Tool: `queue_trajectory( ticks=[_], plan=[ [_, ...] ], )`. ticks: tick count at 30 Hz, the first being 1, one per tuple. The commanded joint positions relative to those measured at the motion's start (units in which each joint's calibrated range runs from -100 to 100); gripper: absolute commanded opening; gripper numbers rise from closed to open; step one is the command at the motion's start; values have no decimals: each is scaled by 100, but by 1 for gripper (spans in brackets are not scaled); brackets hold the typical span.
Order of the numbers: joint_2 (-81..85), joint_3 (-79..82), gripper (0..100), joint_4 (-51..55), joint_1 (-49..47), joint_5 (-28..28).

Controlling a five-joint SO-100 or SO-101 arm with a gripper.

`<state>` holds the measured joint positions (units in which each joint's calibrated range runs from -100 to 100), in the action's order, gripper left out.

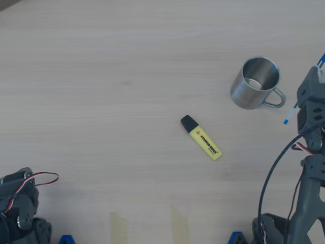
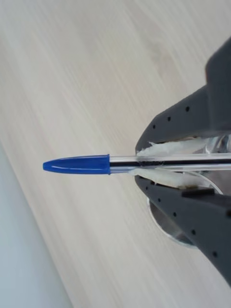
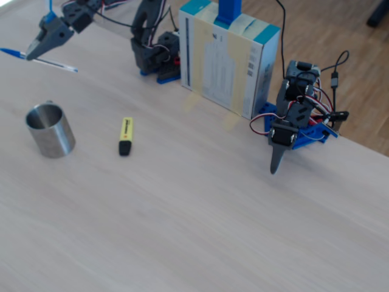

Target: Grab the blue pen and put it in the silver cup.

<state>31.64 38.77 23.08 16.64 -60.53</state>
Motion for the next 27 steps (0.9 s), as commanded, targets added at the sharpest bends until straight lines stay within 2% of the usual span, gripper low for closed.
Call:
queue_trajectory(
  ticks=[1, 8, 17, 27],
  plan=[
    [336, -118, 2, -64, -102, -79],
    [494, -100, 2, -210, -294, -178],
    [452, 73, 2, -1668, -617, -183],
    [452, 962, 2, -3693, -695, -204]
  ],
)
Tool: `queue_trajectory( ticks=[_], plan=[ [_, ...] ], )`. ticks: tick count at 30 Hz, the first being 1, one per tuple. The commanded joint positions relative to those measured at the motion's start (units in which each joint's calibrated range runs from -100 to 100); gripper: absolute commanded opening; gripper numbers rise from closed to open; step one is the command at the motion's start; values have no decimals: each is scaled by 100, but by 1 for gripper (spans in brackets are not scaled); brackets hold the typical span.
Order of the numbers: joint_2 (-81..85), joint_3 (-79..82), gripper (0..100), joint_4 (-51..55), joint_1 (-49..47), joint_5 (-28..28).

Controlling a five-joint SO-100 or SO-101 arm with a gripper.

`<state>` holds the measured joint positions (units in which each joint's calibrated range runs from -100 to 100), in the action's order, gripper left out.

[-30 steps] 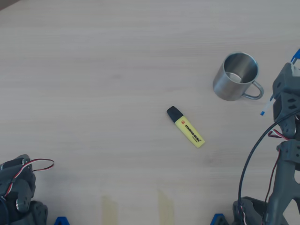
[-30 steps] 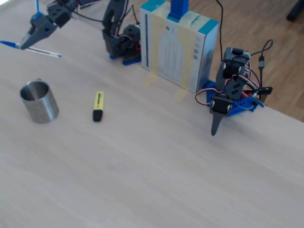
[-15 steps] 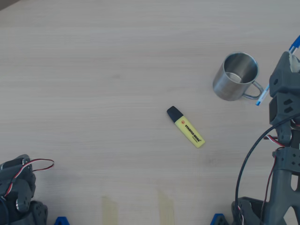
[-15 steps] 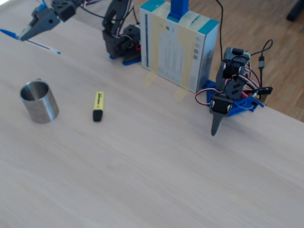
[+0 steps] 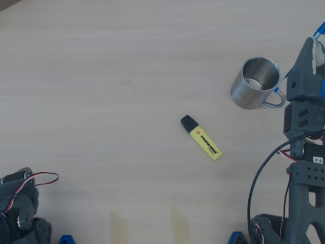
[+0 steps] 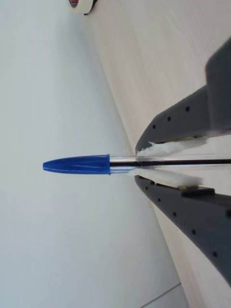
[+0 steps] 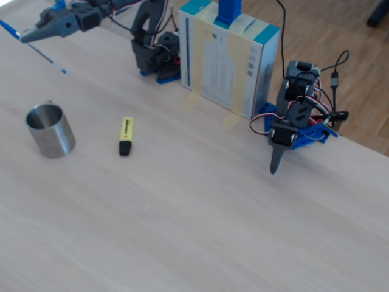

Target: Grab the blue pen and put it in the silver cup.

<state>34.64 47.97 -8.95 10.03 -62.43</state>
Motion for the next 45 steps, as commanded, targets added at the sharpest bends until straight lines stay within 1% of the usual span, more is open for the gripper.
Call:
queue_trajectory(
  ticks=[1, 13, 20, 27, 32, 45],
  plan=[
    [152, 114, 2, -662, -35, -14],
    [-197, 949, 2, -3176, -131, -107],
    [-629, 1130, 2, -4326, -131, -113],
    [-954, 1312, 2, -5141, -131, -113],
    [-1170, 1330, 2, -5527, -227, -113],
    [-1835, 1049, 2, -5355, -192, -92]
  ],
)
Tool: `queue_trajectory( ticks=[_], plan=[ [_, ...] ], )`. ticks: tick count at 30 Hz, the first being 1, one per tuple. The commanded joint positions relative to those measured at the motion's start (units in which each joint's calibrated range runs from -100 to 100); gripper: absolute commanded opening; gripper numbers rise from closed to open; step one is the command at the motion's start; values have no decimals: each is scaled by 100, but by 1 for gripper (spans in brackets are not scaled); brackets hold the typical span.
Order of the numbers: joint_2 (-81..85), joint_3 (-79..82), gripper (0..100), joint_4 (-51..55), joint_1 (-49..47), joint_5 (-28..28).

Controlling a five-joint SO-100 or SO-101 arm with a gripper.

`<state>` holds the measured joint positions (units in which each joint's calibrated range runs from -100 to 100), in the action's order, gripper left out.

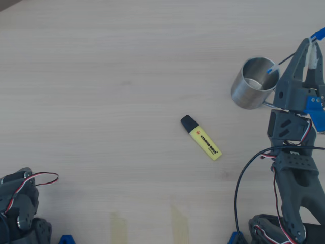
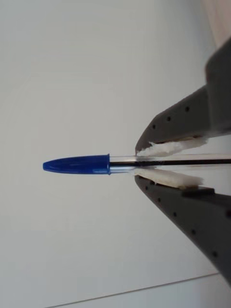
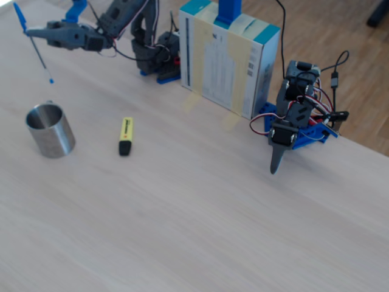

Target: Grab the blue pen and put it in the silver cup.

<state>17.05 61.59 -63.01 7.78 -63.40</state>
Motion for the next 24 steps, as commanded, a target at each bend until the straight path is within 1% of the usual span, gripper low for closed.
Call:
queue_trajectory(
  ticks=[1, 24],
  plan=[
    [-167, -376, 2, 50, 34, 0],
    [-1946, -1991, 2, 33, -175, 26]
  ],
)
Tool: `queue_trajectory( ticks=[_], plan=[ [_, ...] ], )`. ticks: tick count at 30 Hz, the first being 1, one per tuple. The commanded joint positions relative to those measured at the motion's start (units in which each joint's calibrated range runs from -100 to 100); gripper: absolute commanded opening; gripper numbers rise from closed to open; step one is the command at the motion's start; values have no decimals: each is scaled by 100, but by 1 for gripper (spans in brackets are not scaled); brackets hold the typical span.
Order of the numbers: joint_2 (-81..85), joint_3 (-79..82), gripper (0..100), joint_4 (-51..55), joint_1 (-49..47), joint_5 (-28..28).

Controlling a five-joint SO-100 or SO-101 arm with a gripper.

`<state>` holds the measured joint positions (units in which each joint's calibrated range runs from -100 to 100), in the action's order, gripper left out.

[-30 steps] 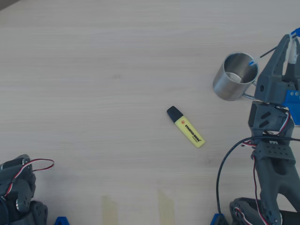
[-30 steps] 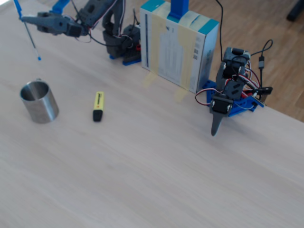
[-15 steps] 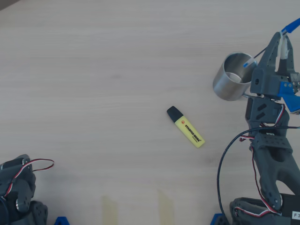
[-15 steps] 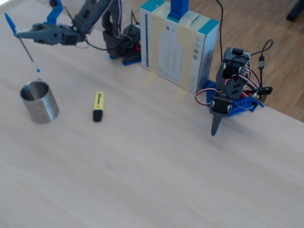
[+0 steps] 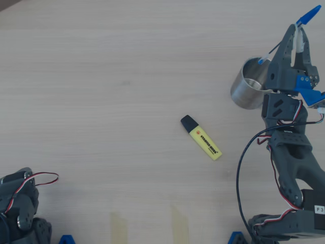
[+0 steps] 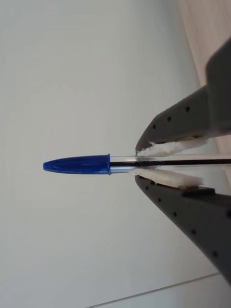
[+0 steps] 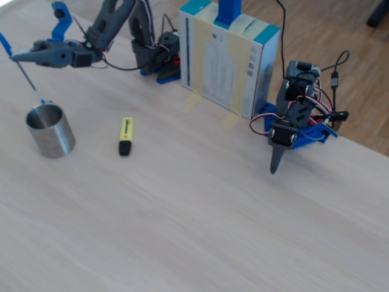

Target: Grab the blue pen and put it in the silver cup.

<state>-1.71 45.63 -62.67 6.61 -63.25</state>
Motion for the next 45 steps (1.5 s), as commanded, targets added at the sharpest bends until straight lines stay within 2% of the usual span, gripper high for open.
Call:
queue_trajectory(
  ticks=[1, 19, 36, 45],
  plan=[
    [-145, -440, 2, -18, -58, 11],
    [-926, -1057, 2, -60, 3, 16],
    [-885, -304, 2, -35, 99, 32],
    [-852, 68, 2, 8, 168, 219]
  ],
)
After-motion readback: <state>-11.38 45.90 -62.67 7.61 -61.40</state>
